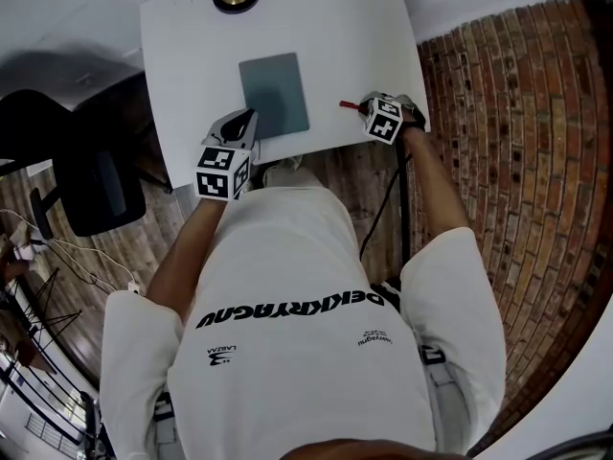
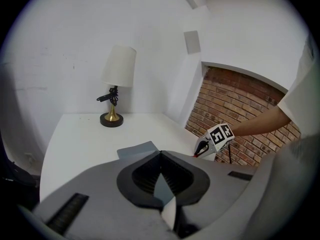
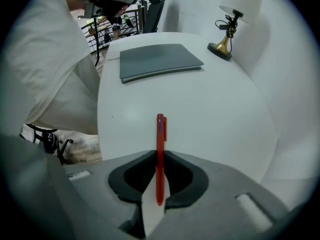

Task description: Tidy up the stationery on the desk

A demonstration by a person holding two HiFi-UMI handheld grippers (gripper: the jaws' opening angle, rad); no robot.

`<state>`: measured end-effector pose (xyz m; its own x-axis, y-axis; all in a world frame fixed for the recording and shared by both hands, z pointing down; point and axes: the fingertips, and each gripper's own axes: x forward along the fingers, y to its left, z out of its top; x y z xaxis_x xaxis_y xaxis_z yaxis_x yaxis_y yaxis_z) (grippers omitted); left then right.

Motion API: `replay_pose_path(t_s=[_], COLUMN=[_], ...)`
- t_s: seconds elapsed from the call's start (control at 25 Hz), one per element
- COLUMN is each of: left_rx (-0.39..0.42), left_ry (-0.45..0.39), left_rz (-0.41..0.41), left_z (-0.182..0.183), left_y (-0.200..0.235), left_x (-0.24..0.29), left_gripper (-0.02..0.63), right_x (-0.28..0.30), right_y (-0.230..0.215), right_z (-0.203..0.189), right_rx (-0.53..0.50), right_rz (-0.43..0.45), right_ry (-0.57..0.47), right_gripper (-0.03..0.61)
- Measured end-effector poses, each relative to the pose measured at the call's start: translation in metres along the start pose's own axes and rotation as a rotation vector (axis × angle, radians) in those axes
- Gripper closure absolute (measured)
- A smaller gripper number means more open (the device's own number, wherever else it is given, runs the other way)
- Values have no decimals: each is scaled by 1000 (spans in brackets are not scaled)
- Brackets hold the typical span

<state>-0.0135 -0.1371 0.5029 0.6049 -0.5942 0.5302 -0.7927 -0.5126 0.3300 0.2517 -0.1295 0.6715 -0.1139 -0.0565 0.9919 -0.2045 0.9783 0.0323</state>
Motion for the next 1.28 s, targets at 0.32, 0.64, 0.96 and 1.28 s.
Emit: replay_pose_path(t_s=[0.32, 0.64, 0.96, 1.28], left_rx=[-9, -21, -47, -65], left_ry=[-4, -23, -38, -31], left_rz=[0, 11, 43, 49], left_z=[0, 3, 1, -6], left_y=[2, 0, 6, 5], left_x=[-1, -5, -15, -17], left_gripper=[615, 615, 615, 615], right_x=[-24, -42, -25, -7], right_y=[-15, -47, -52, -54], right_z=[22, 77, 110, 131], right_rx=[232, 888, 1164, 1227], right_rz=[3, 145, 197, 175], right_ry=[-113, -427, -475, -431], right_gripper=[528, 528, 528, 526])
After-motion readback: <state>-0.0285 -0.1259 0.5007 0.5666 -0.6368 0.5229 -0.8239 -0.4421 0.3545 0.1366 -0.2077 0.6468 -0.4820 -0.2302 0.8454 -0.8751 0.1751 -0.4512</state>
